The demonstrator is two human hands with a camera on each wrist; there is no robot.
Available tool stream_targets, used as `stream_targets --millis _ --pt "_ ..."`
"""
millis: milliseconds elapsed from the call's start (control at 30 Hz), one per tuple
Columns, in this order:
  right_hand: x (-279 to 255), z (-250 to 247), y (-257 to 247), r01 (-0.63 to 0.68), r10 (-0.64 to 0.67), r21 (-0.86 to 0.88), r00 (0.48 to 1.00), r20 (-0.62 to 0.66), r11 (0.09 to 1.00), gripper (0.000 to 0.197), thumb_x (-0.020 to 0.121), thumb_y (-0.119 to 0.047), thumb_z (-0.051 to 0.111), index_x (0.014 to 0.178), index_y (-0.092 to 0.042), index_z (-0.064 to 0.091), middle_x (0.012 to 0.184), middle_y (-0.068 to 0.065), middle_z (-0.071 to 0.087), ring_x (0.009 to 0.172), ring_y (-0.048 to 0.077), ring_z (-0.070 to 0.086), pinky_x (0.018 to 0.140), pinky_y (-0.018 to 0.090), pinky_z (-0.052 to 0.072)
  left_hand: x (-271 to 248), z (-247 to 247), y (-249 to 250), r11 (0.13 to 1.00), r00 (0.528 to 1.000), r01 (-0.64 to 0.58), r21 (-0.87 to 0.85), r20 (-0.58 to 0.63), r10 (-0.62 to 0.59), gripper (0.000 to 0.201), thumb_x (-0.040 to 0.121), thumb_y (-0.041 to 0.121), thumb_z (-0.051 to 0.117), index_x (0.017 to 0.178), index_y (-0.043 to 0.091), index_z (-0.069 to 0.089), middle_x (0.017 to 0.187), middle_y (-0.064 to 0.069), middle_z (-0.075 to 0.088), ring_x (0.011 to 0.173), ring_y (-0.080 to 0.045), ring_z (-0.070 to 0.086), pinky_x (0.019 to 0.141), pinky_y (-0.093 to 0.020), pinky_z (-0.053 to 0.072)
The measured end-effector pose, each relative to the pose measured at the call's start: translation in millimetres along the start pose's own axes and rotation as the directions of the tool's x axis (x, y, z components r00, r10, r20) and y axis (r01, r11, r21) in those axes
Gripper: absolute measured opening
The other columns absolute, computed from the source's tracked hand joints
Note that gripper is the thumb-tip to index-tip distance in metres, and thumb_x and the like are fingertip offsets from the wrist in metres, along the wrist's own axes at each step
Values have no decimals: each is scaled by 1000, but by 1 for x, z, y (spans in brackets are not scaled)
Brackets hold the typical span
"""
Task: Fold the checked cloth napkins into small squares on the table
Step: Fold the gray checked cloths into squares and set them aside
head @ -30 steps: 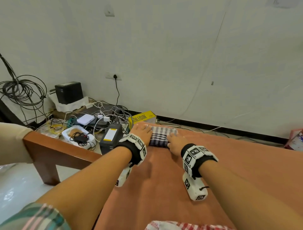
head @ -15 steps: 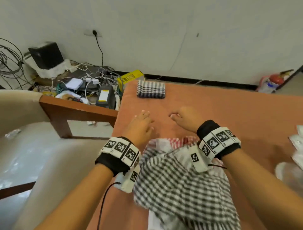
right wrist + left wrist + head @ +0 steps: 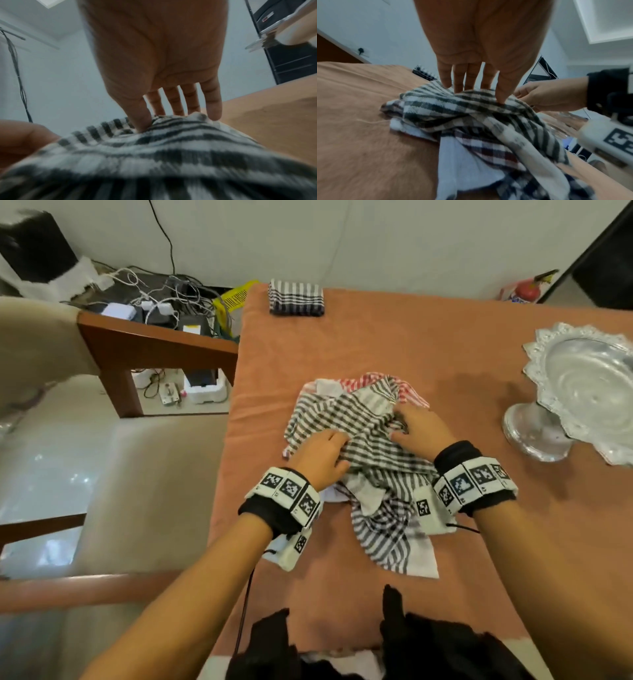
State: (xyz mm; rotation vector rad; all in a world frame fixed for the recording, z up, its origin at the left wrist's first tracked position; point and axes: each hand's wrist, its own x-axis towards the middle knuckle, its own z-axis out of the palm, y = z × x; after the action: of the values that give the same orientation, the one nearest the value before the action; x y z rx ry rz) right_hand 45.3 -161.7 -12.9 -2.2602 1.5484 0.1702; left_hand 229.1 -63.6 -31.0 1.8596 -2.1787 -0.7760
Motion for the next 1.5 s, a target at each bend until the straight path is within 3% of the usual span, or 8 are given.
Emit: stream_targets --millis 333,433,700,1000,1133,1233,1333,1500 --pt "-31 7 2 -232 213 176 969 122 957 30 86 -23 64 112 -12 54 110 16 59 98 30 55 73 33 41 -9 19 29 999 997 3 40 71 -6 14 93 15 43 100 6 52 105 -16 55 84 -26 50 72 -35 41" --pt "-37 -4 2 -113 139 220 984 -108 969 38 77 -13 63 58 -16 31 61 3 33 70 23 39 59 30 23 -12 21 35 999 998 24 29 52 -26 22 93 15 43 107 4 55 107 -15 58 87 -28 54 75 -38 45" --pt "-124 -31 8 390 -225 417 893 -391 821 10 76 -16 53 70 -18 46 69 6 50 63 8 40 59 24 31 -35 -27 90 945 860 -328 -2 -415 298 53 79 -1 50 132 2 45 136 -17 47 130 -30 42 113 -37 29" --pt "-248 -76 129 551 -349 407 810 -472 728 16 78 -29 65 86 -18 58 74 -12 57 68 0 53 61 10 39 -42 3 244 916 940 -335 -219 -16 340 24 75 21 53 86 2 62 63 -1 48 55 -4 41 54 -16 29" --pt "-306 -100 229 482 -339 356 854 -395 800 26 71 -49 62 79 -25 59 74 -8 62 69 10 57 61 18 41 -18 30 333 902 913 -401 -162 3 407 12 75 24 54 68 32 48 61 9 45 58 2 45 57 -12 32" --pt "-339 -114 303 353 -276 319 925 -263 879 12 76 -40 70 81 -34 61 76 -24 62 75 1 57 66 17 42 8 42 392 887 897 -438 -148 -1 443 9 77 26 55 82 19 58 76 2 58 70 -11 53 66 -21 39" --pt "-359 -125 376 135 -95 162 967 -236 978 24 86 -27 64 107 -17 68 99 -3 71 86 15 62 76 29 47 39 52 441 866 873 -485 -124 -16 487 12 80 19 59 88 11 59 83 -9 63 79 -26 58 70 -27 44" --pt "-368 -148 480 -192 178 -1 911 -372 981 22 91 -21 58 70 -15 61 61 -1 56 56 14 49 50 26 34 105 60 498 864 866 -499 -70 -60 496 9 82 14 63 87 18 56 82 -8 61 78 -21 56 72 -29 44"
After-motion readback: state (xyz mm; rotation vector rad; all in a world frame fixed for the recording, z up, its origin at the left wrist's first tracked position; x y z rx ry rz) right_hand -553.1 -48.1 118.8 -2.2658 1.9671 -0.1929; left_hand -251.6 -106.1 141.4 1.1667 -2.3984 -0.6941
